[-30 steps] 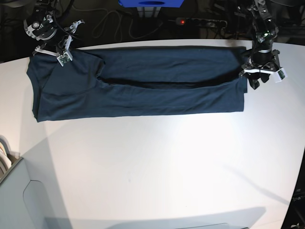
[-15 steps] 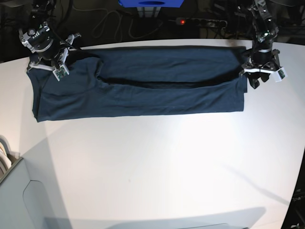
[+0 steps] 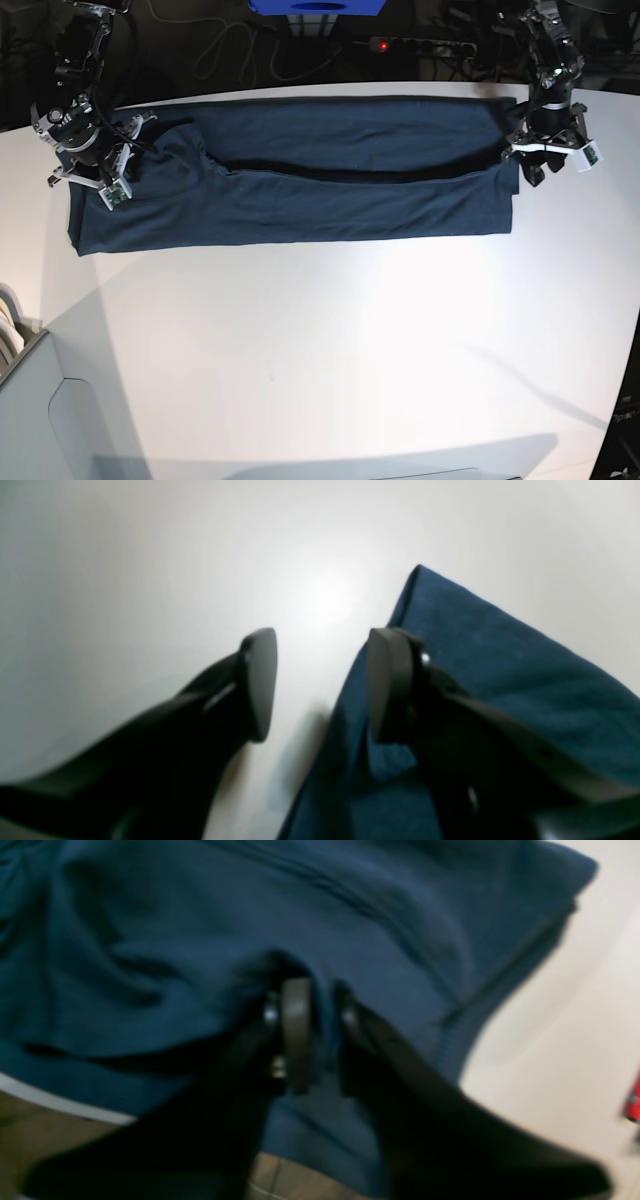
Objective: Fold the T-shirt properly
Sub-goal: 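Regrasp the strip's end with the right gripper and hold it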
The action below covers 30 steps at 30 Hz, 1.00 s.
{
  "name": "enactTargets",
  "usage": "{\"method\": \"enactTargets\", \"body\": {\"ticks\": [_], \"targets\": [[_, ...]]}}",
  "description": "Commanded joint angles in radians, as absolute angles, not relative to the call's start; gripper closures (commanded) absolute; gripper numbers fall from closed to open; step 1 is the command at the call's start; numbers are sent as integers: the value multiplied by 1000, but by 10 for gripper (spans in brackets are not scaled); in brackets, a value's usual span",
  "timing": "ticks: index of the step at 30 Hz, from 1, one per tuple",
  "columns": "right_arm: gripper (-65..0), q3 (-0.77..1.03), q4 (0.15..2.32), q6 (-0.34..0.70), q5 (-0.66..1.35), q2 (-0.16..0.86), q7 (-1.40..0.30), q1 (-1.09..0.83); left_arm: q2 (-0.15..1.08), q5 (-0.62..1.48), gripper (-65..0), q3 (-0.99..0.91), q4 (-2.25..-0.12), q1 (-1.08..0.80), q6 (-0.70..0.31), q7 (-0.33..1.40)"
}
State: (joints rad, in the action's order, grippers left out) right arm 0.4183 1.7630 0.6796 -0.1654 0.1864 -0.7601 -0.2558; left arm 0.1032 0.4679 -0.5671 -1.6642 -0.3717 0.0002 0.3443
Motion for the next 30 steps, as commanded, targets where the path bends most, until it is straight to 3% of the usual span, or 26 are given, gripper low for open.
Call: {"method": "enactTargets", "body": {"ticks": [1, 4, 7, 13, 19, 30], "targets": [[-215, 417, 1774, 698, -160, 203, -746, -249, 114, 473, -281, -573, -1685, -380, -1, 323], [-347, 423, 1782, 698, -160, 217, -736, -248, 113, 473, -281, -573, -1685, -380, -1, 323], [-401, 478, 1821, 698, -160, 214, -736, -242, 113, 473, -281, -573, -1681, -380, -1, 323], [-402, 608, 1914, 698, -160, 154, -737, -234, 111, 473, -281, -573, -1682, -375, -1, 323], [-401, 582, 1960, 698, -157, 105, -745, -262, 111, 473, -281, -570, -1678, -372, 1, 323], [-401, 503, 1718, 698, -157, 81, -734, -183, 111, 483, -281, -567, -1675, -378, -1, 323]]}}
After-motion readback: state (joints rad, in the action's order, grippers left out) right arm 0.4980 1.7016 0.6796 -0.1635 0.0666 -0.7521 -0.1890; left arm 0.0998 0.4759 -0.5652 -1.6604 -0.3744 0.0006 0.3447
